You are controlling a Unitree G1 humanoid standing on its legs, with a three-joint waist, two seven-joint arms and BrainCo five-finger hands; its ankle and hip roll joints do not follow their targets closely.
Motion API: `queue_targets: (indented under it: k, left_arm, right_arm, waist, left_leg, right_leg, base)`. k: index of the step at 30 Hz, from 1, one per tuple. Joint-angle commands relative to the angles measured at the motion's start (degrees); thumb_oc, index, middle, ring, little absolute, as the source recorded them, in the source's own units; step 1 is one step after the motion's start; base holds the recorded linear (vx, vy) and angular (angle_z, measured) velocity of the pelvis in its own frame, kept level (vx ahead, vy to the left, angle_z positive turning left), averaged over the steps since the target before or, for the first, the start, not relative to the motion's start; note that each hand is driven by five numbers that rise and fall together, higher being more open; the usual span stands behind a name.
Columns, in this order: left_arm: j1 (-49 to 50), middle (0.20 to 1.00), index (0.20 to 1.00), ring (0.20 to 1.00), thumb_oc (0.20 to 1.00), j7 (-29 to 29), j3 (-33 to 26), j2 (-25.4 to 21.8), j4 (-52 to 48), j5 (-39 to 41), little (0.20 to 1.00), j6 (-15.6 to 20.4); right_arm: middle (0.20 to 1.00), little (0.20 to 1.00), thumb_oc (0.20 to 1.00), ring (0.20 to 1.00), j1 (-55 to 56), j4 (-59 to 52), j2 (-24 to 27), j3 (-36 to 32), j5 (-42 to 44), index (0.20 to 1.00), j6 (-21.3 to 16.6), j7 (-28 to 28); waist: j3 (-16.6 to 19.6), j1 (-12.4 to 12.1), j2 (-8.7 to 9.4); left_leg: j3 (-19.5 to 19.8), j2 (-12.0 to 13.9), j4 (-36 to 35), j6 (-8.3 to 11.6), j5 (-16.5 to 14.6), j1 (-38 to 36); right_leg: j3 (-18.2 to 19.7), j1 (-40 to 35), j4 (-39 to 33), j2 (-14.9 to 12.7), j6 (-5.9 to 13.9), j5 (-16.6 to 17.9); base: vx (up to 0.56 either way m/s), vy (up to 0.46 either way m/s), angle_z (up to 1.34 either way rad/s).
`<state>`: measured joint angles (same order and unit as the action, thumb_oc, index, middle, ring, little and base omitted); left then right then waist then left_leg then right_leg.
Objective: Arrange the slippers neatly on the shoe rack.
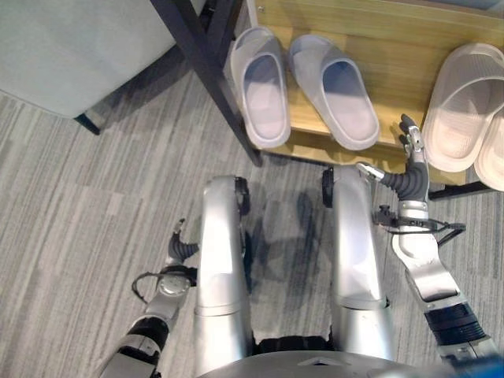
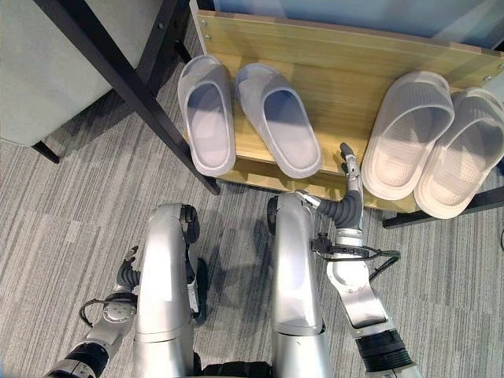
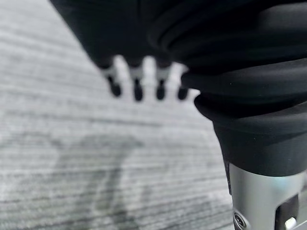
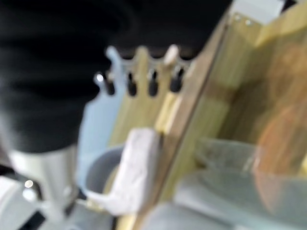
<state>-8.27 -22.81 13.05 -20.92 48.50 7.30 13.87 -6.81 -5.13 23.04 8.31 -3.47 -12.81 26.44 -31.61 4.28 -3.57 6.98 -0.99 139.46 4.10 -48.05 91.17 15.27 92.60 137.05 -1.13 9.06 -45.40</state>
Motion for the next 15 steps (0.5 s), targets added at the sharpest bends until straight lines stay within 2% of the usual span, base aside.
queue_targets:
  k: [1,15]
  left_arm:
    - [1.3,1.0,1.0,1.0,1.0,-0.6,3.3,-0.9,-1.0,-0.8,1.0,0.6]
    - [0.6,1.0,1.0,1.0,1.0,-0.3,3.6,-0.8,-0.8,-1.2,1.0,0.2]
  right_arm:
    - [1.0,1.0,1.0,1.0,-1.2,-6.5,0.3,5.3,2.2,1.0,-2.0,-1.2]
    - [1.0,1.0,1.0,1.0,-5.2,-4.9,0.3,9.0,3.8,1.0,-1.3,-4.1]
  waist:
    - [1.8,-4.8,-0.47]
    - [1.8,-5.5,-0.63]
  left_leg:
    - [-3.5,-3.2,2.4,-6.0,2.4,-1.2]
    - [-3.5,-3.4,2.5,-5.91,2.4,-1.2]
  right_leg:
    - [4.6,-6.1,1.1,0.1,-9.26,13.0]
    - [4.6,-6.2,1.2,-0.1,-9.2,13.3]
  base:
    - [0.0,0.0,0.0]
    - [0.0,0.0,0.0]
